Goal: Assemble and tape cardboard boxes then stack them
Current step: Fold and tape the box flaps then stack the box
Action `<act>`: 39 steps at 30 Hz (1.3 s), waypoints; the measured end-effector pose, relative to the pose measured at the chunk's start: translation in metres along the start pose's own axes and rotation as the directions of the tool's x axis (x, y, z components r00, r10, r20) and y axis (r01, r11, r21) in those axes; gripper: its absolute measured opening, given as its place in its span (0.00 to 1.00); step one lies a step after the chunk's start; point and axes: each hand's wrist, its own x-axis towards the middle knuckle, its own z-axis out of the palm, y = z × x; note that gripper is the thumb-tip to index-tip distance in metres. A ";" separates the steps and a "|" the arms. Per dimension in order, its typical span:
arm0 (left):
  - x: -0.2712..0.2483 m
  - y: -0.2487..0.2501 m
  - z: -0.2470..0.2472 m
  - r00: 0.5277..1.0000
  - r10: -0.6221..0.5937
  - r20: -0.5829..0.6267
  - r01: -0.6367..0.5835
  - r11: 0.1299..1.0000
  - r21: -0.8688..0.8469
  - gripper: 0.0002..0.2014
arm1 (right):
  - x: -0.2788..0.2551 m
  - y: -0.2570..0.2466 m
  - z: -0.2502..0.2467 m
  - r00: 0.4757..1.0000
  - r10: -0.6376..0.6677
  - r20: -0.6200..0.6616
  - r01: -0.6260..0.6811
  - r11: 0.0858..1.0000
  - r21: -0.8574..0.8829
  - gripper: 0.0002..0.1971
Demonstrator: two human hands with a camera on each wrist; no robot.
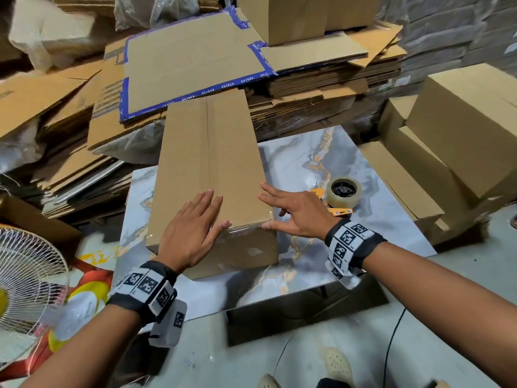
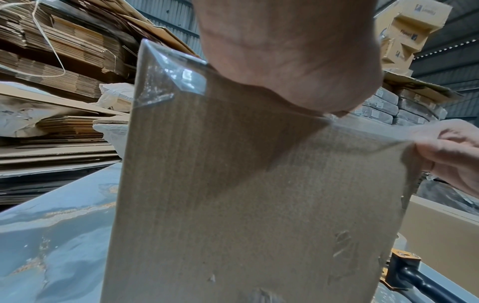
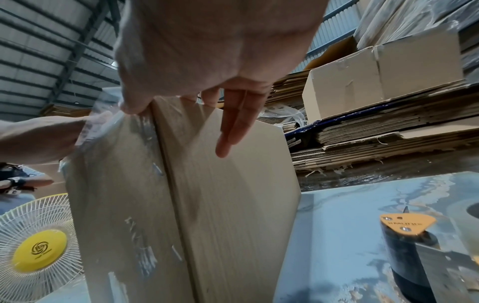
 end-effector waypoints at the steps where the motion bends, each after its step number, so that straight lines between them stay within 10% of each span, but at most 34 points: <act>1: 0.000 0.000 0.000 1.000 0.000 0.001 0.000 1.000 0.000 0.39 | 0.001 0.000 -0.001 1.000 0.007 0.008 -0.007 1.000 -0.007 0.41; 13: 0.000 0.000 -0.001 1.000 0.002 0.013 -0.003 1.000 0.031 0.42 | 0.006 -0.009 -0.025 0.957 0.073 0.282 -0.033 0.989 -0.146 0.45; 22: -0.001 0.001 -0.003 0.999 0.027 0.017 -0.028 0.998 0.056 0.50 | 0.007 -0.020 -0.013 0.980 0.158 0.120 -0.156 0.987 -0.030 0.44; 39: 0.002 0.003 -0.001 0.999 0.025 0.026 -0.028 0.993 0.119 0.53 | 0.013 -0.022 -0.024 0.967 0.114 0.226 -0.047 0.958 -0.281 0.48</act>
